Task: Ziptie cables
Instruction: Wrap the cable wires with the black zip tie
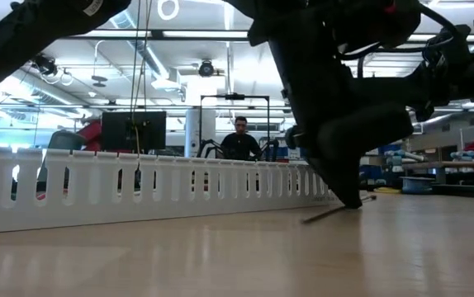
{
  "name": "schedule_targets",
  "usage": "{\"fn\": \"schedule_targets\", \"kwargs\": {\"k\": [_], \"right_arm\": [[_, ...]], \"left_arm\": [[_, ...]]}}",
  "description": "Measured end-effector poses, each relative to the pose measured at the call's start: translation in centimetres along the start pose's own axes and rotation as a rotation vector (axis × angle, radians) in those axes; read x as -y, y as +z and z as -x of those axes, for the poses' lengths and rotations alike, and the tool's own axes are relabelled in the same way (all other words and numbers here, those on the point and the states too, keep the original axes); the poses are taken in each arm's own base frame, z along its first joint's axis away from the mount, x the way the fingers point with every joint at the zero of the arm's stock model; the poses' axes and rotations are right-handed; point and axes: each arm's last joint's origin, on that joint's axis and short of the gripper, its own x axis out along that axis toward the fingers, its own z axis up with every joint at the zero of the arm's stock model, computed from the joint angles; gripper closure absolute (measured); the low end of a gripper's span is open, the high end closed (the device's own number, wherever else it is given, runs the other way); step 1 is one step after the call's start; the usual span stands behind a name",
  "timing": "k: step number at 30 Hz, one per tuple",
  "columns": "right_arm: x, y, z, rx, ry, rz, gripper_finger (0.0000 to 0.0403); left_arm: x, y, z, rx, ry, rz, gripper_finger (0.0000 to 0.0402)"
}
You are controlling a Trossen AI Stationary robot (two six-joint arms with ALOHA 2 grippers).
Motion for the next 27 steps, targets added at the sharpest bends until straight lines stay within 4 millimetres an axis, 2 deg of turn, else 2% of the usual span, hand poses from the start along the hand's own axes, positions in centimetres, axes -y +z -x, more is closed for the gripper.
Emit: {"fn": "schedule_targets", "kwargs": {"k": [17, 27], "right_arm": [[0.0, 0.0, 0.0, 0.000, 0.000, 0.000, 0.0399], [0.0, 0.0, 0.0, 0.000, 0.000, 0.000, 0.0399]], "left_arm": [[2.3, -2.1, 0.4, -0.075, 0.094, 0.043, 0.0401], [2.6, -2.0, 1.3, -0.044, 0.106, 0.078, 0.0401]]}}
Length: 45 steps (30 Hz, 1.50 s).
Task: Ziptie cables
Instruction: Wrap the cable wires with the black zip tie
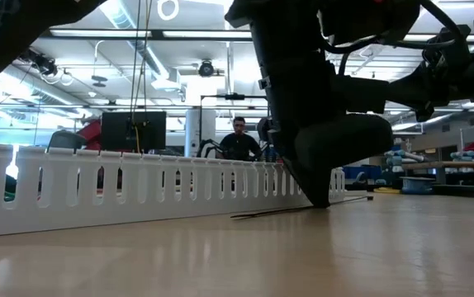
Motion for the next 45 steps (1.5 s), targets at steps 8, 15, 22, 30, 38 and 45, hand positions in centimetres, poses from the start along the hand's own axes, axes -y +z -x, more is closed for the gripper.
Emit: {"fn": "schedule_targets", "kwargs": {"k": [8, 15, 22, 30, 38, 45], "right_arm": [[0.0, 0.0, 0.0, 0.000, 0.000, 0.000, 0.0399], [0.0, 0.0, 0.0, 0.000, 0.000, 0.000, 0.0398], [0.0, 0.0, 0.0, 0.000, 0.000, 0.000, 0.0398], [0.0, 0.0, 0.0, 0.000, 0.000, 0.000, 0.0399], [0.0, 0.1, 0.0, 0.006, 0.001, 0.000, 0.0399], [0.0, 0.2, 0.0, 0.017, 0.003, -0.001, 0.0399]], "left_arm": [[-1.2, 1.5, 4.2, 0.078, -0.158, -0.016, 0.0401], [-3.7, 1.9, 5.9, 0.084, -0.170, -0.131, 0.0401], [-6.6, -1.1, 3.2, -0.023, -0.183, -0.058, 0.0401], [-8.2, -7.3, 3.6, 0.250, -0.268, 0.172, 0.0401], [-9.4, -12.5, 2.7, 0.429, -0.294, 0.399, 0.0401], [-9.4, -11.2, 3.4, 0.496, -0.294, 0.397, 0.0401]]}}
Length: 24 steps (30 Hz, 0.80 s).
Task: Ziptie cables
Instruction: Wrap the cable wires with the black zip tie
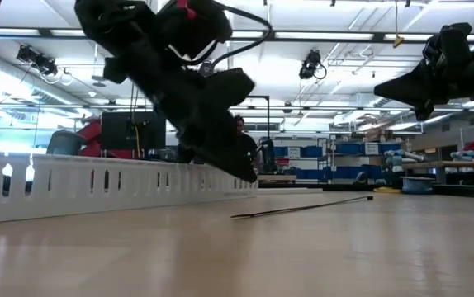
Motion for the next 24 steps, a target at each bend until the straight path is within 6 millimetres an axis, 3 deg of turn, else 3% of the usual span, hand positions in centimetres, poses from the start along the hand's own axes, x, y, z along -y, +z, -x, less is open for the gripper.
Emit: {"fn": "schedule_targets", "kwargs": {"k": [7, 17, 24], "right_arm": [[0.0, 0.0, 0.0, 0.001, 0.000, 0.000, 0.0399], [0.0, 0.0, 0.0, 0.003, 0.000, 0.000, 0.0399], [0.0, 0.1, 0.0, 0.006, 0.001, 0.000, 0.0399]], "left_arm": [[1.3, 2.5, -0.2, 0.088, -0.025, 0.008, 0.0401], [3.7, 4.4, -5.0, 0.028, 0.027, 0.012, 0.0401], [4.8, 6.3, -6.0, 0.053, 0.099, 0.011, 0.0395]]}}
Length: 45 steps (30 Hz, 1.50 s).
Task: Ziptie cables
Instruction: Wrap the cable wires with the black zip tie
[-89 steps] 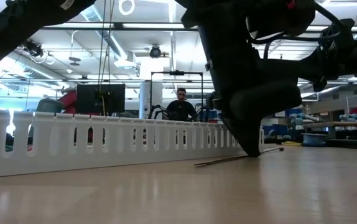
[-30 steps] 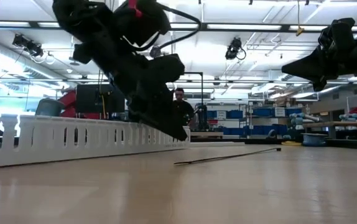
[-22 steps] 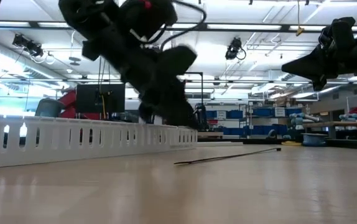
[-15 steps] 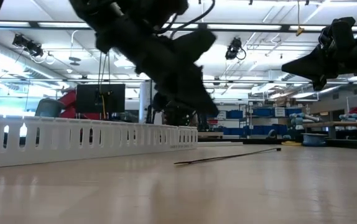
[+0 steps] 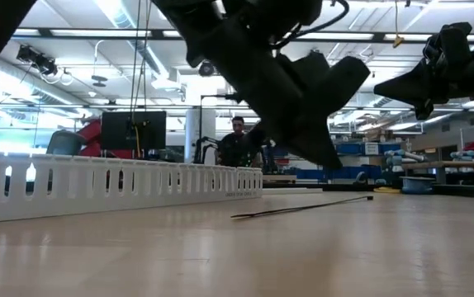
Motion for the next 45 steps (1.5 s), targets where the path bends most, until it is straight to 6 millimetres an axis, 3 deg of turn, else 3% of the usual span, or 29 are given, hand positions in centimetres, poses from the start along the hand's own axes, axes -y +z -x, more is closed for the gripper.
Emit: {"fn": "schedule_targets", "kwargs": {"k": [8, 13, 17, 29, 38, 40, 45], "right_arm": [[0.0, 0.0, 0.0, 0.000, 0.000, 0.000, 0.0399], [0.0, 0.0, 0.0, 0.000, 0.000, 0.000, 0.0399], [0.0, 0.0, 0.0, 0.000, -0.001, 0.000, 0.0399], [0.0, 0.1, 0.0, 0.014, 0.003, -0.001, 0.0399], [-0.1, 0.2, 0.0, 0.025, 0.005, -0.001, 0.0399], [-0.1, 0.3, 0.0, 0.029, 0.006, -0.001, 0.0399], [-0.1, 0.4, 0.0, 0.038, 0.008, -0.002, 0.0399]], "left_arm": [[-0.8, 0.8, -0.3, 0.050, 0.052, 0.103, 0.0344], [-1.4, 1.3, -0.8, 0.083, 0.050, 0.099, 0.0300], [-1.5, 1.6, -1.3, 0.122, 0.040, 0.086, 0.0287], [-1.7, 0.5, -6.1, 0.144, 0.054, 0.028, 0.0286], [-2.0, 0.8, -8.1, 0.006, 0.168, -0.022, 0.0290], [-1.9, 0.9, -8.0, -0.013, 0.166, -0.026, 0.0306], [-1.4, 0.5, -7.7, -0.029, 0.163, -0.052, 0.0390]]}}
